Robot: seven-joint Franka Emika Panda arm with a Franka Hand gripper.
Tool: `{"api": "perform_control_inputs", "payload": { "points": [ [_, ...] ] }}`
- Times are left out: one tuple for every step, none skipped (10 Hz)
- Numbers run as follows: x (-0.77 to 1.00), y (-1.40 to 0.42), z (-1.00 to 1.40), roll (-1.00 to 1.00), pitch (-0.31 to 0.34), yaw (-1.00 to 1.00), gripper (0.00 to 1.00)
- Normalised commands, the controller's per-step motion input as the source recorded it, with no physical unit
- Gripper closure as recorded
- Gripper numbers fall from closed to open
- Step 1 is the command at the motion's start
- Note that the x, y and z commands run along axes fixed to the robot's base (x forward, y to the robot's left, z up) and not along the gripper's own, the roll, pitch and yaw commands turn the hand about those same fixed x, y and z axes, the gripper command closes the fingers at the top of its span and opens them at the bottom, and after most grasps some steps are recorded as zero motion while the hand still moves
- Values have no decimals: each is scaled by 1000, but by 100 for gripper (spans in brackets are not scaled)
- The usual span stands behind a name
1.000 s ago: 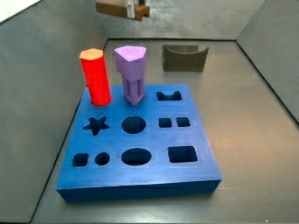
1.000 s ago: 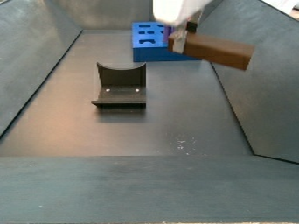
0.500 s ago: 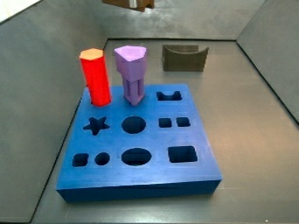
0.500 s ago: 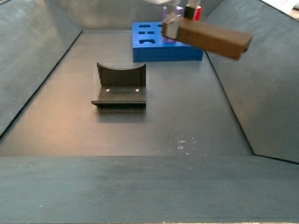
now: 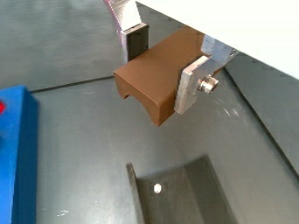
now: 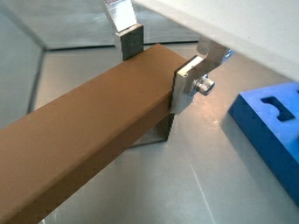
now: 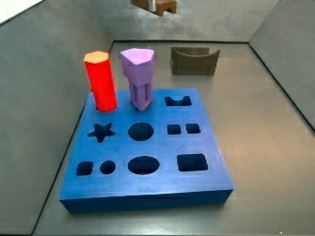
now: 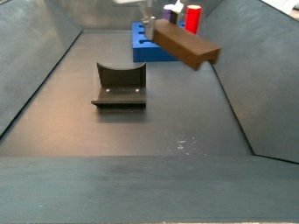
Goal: Pick up the arch object. Move up. Place the arch object on the fixture. Regrasp the arch object. Rotate the arch object. Move to above the board. Insert the arch object.
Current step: Place the arch object on the fixture.
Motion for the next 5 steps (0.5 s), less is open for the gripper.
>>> {"api": "perform_control_inputs", "payload": {
  "points": [
    [1000,-11,-62,118,34,-1000,100],
    [1000,-8,-53,135,48,-1000,100],
    [1000,-6,-49,145,59,-1000,100],
    [1000,-4,-42,178,90,-1000,100],
    [1000,-6,-37,170,105,-808,100]
  ]
}}
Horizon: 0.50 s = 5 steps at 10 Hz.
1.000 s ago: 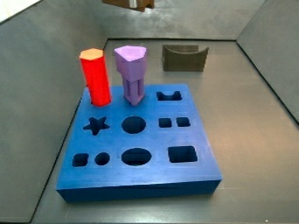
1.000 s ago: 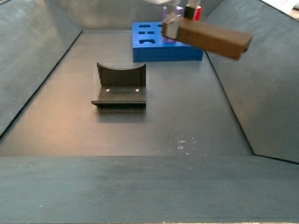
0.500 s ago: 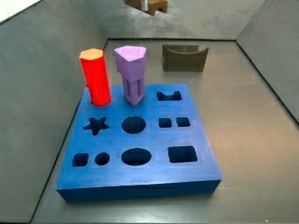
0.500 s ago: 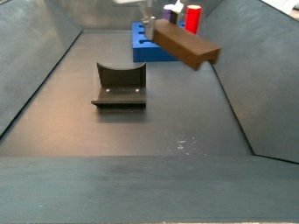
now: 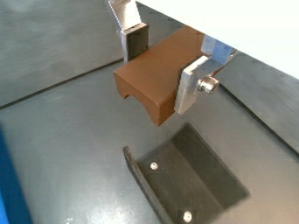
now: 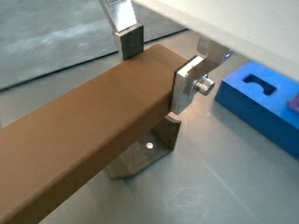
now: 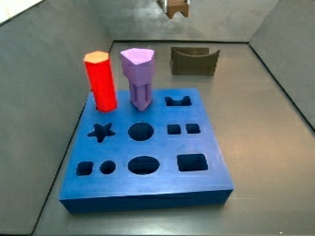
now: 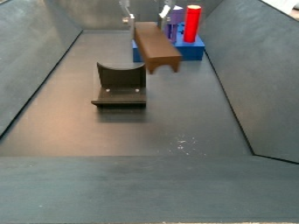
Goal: Pick up the arch object. Move up. Place the arch object on the fixture. Regrasp the arch object. Rotate the arch object. Move to above the board. Insert the arch object.
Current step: Place the arch object on the fixture.
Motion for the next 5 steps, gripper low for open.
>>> {"api": "perform_control_inputs", "payload": {
  "points": [
    [971,0,-27,147,113,-549,100],
    [867,-4,-20,120,126,-307,100],
    [708,-796,287,-1000,85,-116,100],
    [636,-753,284,-1000,88,-98,100],
    [480,-377,170,-1000,96,-102,100]
  ]
}}
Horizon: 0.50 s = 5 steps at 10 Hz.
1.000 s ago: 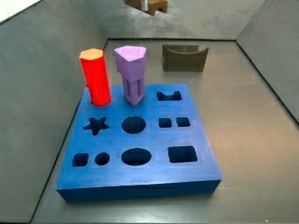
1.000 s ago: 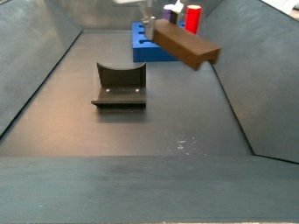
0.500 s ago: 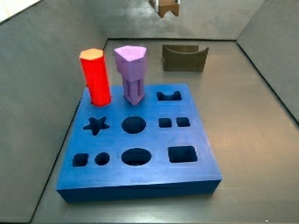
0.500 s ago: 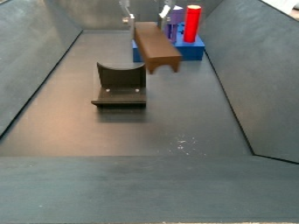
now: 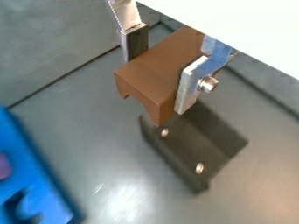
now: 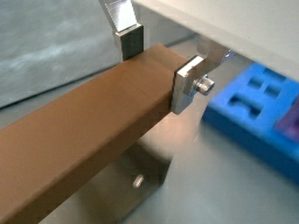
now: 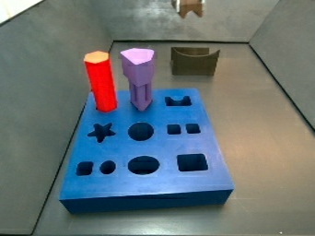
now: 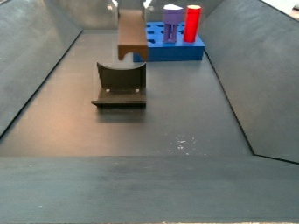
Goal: Pick up the arch object. Move up. Place the arch object on the fixture. Regrasp the arch object. Rotate the arch object. Move to above the board. Insert the arch object.
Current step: Place the arch object on the fixture.
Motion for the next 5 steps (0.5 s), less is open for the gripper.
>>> {"api": "perform_control_inputs", "payload": {
  "points": [
    [381,-180,66,-1000,99,-105,100],
    [316,-126,41,-1000,103,-108,100],
    [139,-37,41,-1000,114,-115,100],
    [35,6,25,-1000,114,-121,100],
    [2,19,23,-1000,100,-129,100]
  ]
}}
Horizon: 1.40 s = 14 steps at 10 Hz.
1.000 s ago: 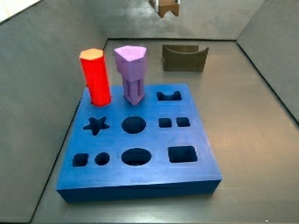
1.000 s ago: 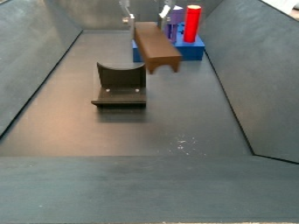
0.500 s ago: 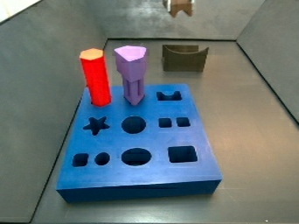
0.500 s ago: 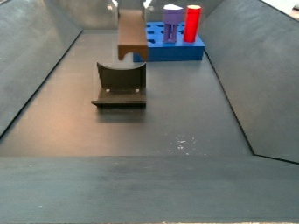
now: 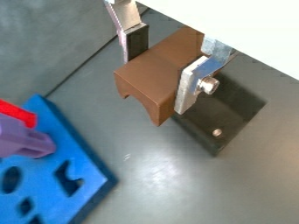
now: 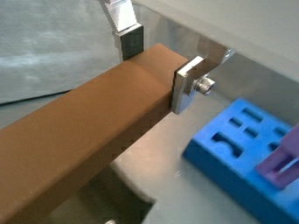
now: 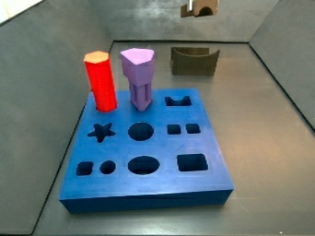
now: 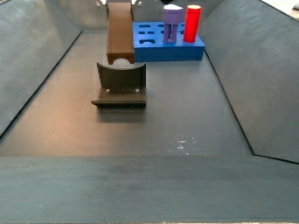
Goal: Pick up the arch object. Move up. Place the arch object on the fixture. Regrasp the arch object. Rotate the arch object. Move to above the board. Insert the arch object.
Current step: Place the arch object on the fixture.
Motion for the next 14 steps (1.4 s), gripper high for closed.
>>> {"api": "perform_control_inputs", "payload": {
  "points": [
    [16,22,8,-1000,93,-143,100],
    [41,26,2,-1000,97,-155,100],
    [62,32,-5,-1000,103,-168,100],
    [70,37,-9,-1000,105,-184,100],
    [62,37,-4,-1000,91,-216,100],
    [54,36,-5,-852,55,-213,100],
    [53,36,-5,-718,30,-202,100],
    [54,34,-6,-383,-24,-167,100],
    [52,27,-4,-268,-41,-150,100],
    [78,117,-1000,-179,-57,-84,100],
    [74,119,-1000,-160,-71,-67,100],
    [96,100,-1000,-135,-83,-41,100],
    [97,91,-1000,-108,-89,-23,100],
    [93,78,-1000,-77,-88,-4,100]
  ]
}}
